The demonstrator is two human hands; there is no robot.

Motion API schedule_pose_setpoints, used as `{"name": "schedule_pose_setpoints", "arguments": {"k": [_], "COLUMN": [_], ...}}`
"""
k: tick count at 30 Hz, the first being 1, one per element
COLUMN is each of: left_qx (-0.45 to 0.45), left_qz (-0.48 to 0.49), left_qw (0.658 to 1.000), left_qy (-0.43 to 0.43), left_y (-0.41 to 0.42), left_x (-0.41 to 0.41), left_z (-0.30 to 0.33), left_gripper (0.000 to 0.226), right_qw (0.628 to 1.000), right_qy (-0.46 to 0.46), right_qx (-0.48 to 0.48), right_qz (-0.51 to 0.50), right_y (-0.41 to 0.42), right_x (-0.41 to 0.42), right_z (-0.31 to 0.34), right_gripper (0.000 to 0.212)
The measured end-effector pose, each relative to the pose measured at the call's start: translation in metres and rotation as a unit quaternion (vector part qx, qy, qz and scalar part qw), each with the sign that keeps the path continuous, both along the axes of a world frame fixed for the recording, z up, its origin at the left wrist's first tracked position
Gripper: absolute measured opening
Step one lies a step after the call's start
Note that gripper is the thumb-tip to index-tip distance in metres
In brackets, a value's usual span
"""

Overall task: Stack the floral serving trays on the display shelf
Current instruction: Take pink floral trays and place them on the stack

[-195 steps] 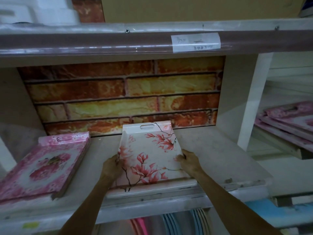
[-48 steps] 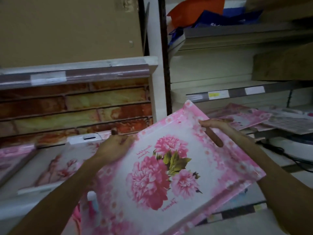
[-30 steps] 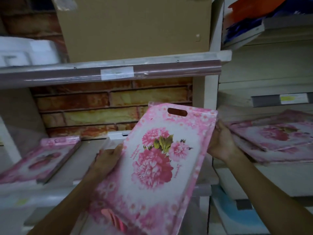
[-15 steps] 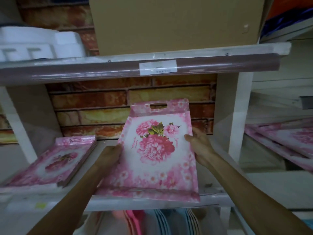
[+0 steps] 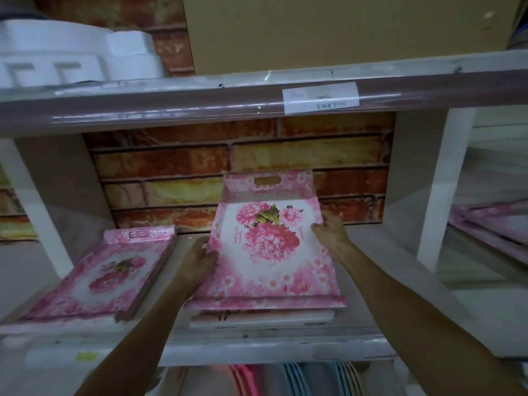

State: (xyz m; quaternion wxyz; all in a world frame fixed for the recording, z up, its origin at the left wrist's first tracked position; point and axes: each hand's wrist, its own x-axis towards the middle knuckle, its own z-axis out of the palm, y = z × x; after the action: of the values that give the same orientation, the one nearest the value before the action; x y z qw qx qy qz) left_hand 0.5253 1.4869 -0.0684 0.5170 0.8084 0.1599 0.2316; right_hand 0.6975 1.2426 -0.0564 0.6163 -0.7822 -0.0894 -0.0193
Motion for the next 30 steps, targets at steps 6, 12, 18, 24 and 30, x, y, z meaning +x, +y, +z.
{"name": "schedule_pose_setpoints", "arguments": {"k": [6,12,18,24,30], "left_qx": [0.045,0.073,0.092,0.119,0.143], "left_qz": [0.012,0.022,0.021,0.019,0.013], "left_qw": [0.998,0.995,0.99,0.986,0.98], "left_qy": [0.04,0.071,0.102,0.113,0.14], "left_y": [0.016,0.027,0.029,0.031,0.03], "left_x": [0.011,0.018,0.022,0.024,0.022], "left_z": [-0.027,-0.052,-0.067,-0.074,-0.071], "left_gripper": [0.03,0.033,0.022,0.015,0.018], "right_qw": [0.999,0.997,0.991,0.985,0.976], "right_qy": [0.026,0.042,0.041,0.046,0.02], "right_qx": [-0.034,-0.058,-0.131,-0.165,-0.218], "right_qz": [-0.008,-0.003,-0.012,-0.01,0.0], "right_y": [0.015,0.029,0.032,0.033,0.03], "right_x": [0.01,0.018,0.023,0.023,0.019], "right_z": [-0.03,-0.049,-0.068,-0.076,-0.075], "right_gripper": [0.039,0.038,0.035,0.034,0.033]}}
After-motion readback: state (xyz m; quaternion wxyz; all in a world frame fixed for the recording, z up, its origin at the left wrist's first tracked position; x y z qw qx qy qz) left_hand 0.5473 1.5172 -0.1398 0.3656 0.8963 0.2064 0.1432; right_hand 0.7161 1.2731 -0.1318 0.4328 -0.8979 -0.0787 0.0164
